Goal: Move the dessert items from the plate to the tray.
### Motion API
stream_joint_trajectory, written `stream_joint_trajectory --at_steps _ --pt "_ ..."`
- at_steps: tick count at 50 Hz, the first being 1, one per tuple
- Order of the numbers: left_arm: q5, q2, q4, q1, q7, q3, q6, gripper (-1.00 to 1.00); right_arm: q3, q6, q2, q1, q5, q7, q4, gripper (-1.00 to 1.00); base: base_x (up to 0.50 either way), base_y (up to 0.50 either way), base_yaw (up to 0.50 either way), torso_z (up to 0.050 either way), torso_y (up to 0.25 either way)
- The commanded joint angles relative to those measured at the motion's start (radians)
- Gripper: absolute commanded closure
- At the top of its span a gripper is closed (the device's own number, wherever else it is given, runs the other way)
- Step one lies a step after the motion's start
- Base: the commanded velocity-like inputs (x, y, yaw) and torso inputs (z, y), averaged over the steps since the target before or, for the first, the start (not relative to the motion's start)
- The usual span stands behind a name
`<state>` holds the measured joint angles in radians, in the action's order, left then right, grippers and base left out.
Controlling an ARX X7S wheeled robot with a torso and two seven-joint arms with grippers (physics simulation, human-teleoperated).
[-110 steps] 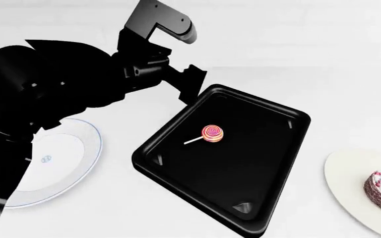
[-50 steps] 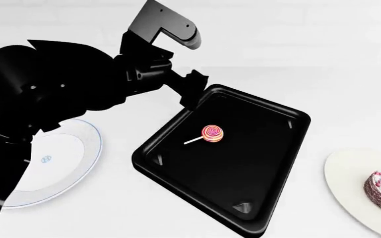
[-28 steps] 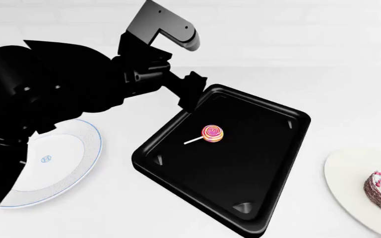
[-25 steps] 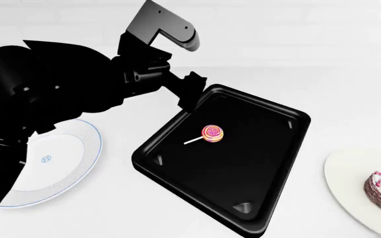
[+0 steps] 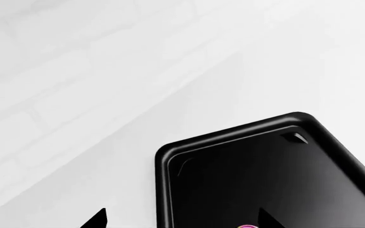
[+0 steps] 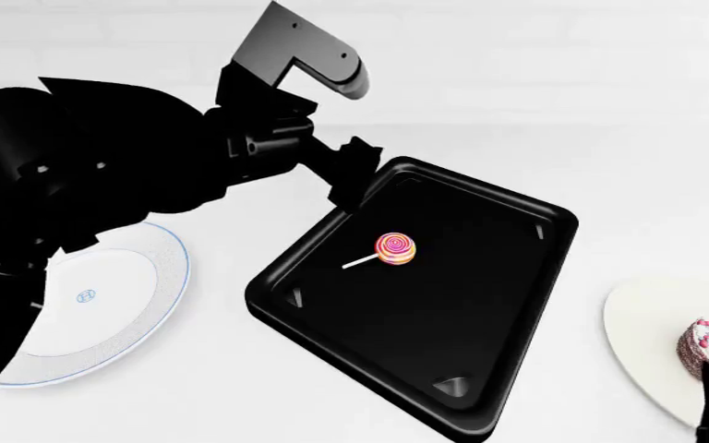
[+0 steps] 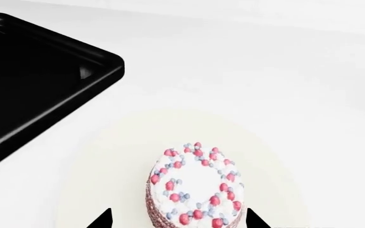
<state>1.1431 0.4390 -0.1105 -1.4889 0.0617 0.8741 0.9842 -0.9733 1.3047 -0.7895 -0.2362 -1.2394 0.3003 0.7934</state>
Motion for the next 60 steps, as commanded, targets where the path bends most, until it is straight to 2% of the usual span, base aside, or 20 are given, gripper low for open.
stream_joint_trajectory --at_steps 1,17,43,60 --pt "0.001 0.0 0.001 -0.001 -0.001 0.003 0.0 -1.0 0.015 -0.01 0.0 0.0 0.021 0.015 -0.015 -1.0 0.0 0.0 0.0 0.0 0.0" --pt "0.011 0.007 0.01 0.004 0.005 0.003 0.006 -1.0 0.141 -0.045 -0.01 0.049 0.082 0.043 -0.062 -1.0 0.0 0.0 0.0 0.0 0.0" --pt "0.016 0.014 0.024 0.0 0.013 0.007 0.012 -1.0 0.209 -0.087 0.009 0.044 0.134 0.041 -0.096 -1.0 0.0 0.0 0.0 0.0 0.0" --pt "0.018 0.017 0.029 -0.003 0.014 0.011 0.013 -1.0 0.204 -0.103 0.02 0.03 0.146 0.041 -0.106 -1.0 0.0 0.0 0.0 0.0 0.0"
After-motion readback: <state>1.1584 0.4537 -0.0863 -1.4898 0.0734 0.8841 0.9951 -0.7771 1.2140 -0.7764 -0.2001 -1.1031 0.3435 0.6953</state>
